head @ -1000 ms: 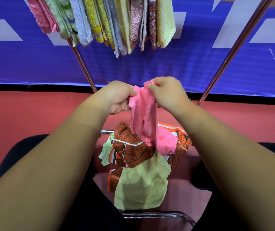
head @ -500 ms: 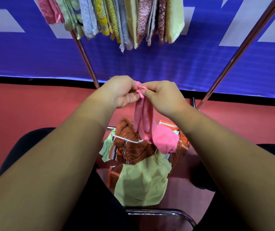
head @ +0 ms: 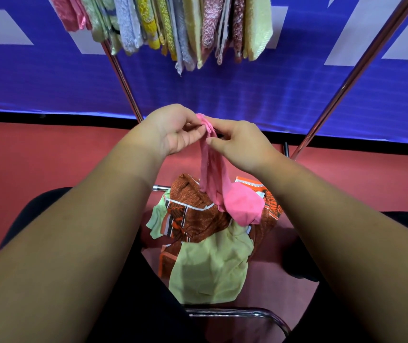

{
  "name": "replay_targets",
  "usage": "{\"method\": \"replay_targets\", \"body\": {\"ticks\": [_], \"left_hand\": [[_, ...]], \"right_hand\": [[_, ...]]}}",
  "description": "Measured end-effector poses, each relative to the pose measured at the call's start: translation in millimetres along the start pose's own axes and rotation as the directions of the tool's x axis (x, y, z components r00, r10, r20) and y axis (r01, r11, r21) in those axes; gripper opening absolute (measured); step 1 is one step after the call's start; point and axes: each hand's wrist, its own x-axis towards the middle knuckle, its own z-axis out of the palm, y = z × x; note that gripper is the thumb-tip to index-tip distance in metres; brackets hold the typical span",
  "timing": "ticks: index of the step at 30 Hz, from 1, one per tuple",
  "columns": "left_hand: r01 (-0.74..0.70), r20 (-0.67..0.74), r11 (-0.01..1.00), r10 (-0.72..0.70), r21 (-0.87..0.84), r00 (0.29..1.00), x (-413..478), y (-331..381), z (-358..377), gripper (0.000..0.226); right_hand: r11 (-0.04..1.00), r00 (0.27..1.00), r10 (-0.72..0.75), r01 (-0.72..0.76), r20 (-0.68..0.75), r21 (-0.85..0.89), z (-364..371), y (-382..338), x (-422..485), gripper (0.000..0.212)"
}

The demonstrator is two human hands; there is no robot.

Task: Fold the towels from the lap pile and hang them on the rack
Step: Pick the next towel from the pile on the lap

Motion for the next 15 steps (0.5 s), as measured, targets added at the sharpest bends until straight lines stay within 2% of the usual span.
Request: {"method": "replay_targets", "body": {"ticks": [6, 11, 13, 15], "left_hand": [[0.023, 0.031, 0.999, -0.021, -0.047, 0.999, -6.2, 1.9, 1.8, 0.015], [0.010, 0.046, 0.999, -0.007, -0.053, 0.999, -7.4, 3.8, 4.8, 0.037], [-0.085, 0.057, 0.987, 0.078, 0.139, 0.995, -4.5, 3.6, 3.8, 0.055], [-0.164, 0.092, 0.879, 0.137, 0.447, 0.986, -4.9, 1.2, 2.3, 0.059]], "right_hand": [[1.000, 0.996, -0.007, 0.006, -0.093, -0.008, -0.9, 1.9, 0.4, 0.046], [0.999, 0.983, -0.002, -0.004, -0.183, -0.031, -5.5, -3.2, -1.1, 0.034], [1.000, 0.982, 0.026, -0.025, -0.186, 0.007, -5.5, -3.8, -0.1, 0.030], [0.999, 0.985, 0.048, -0.044, -0.164, 0.027, -4.5, -3.8, 1.6, 0.027]]}}
